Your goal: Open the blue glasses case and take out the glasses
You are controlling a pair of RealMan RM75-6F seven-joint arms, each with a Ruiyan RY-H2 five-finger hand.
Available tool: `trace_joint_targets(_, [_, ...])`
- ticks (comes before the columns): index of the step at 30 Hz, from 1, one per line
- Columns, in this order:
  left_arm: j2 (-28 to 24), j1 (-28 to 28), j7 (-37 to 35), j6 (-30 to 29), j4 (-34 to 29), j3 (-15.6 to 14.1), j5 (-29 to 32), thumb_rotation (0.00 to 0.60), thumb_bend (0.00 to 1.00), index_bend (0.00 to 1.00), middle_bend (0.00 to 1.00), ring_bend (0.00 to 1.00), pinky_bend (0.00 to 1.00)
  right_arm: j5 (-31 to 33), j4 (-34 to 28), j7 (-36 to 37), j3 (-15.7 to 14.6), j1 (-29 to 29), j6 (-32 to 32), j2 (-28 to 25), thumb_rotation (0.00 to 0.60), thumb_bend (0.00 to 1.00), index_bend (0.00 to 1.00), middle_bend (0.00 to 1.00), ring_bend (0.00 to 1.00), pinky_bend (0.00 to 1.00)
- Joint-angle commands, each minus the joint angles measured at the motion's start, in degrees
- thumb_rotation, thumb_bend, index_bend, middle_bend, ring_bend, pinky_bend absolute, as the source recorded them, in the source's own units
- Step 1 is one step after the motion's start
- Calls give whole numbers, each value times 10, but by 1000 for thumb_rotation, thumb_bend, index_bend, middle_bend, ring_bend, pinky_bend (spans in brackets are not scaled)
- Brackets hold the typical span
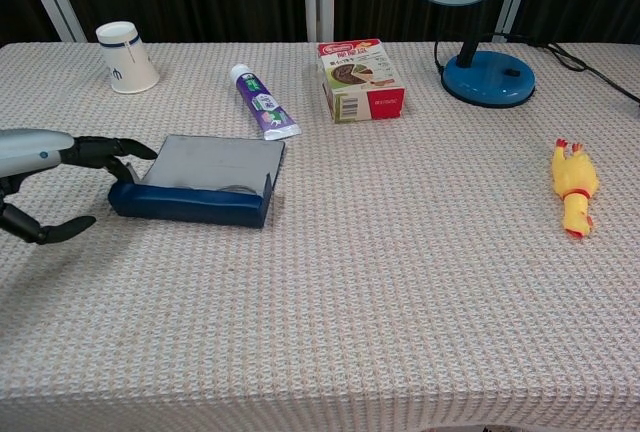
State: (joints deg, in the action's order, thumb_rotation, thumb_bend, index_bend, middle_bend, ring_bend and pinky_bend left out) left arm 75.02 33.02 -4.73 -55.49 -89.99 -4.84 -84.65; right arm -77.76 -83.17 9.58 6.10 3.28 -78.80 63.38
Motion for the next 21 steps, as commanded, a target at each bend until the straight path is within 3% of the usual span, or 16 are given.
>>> trace_joint_targets(1, [-13, -9, 11, -6, -18, -5, 1, 600, 478, 55, 305, 7, 143, -1, 2, 2, 0, 0, -2, 1, 600, 176, 0, 0, 0, 0])
trace_joint_targets(15, [-39, -26, 56, -8, -91, -24, -16, 600, 478, 55, 370, 41, 165, -14, 7, 15, -3, -3, -10, 2, 600, 176, 0, 0, 0, 0])
trace_joint_targets(21, [-43, -22, 63, -16, -108, -7, -20, 600, 478, 56, 343, 51, 171, -14, 8, 19, -2, -6, -16, -1, 600, 176, 0, 0, 0, 0])
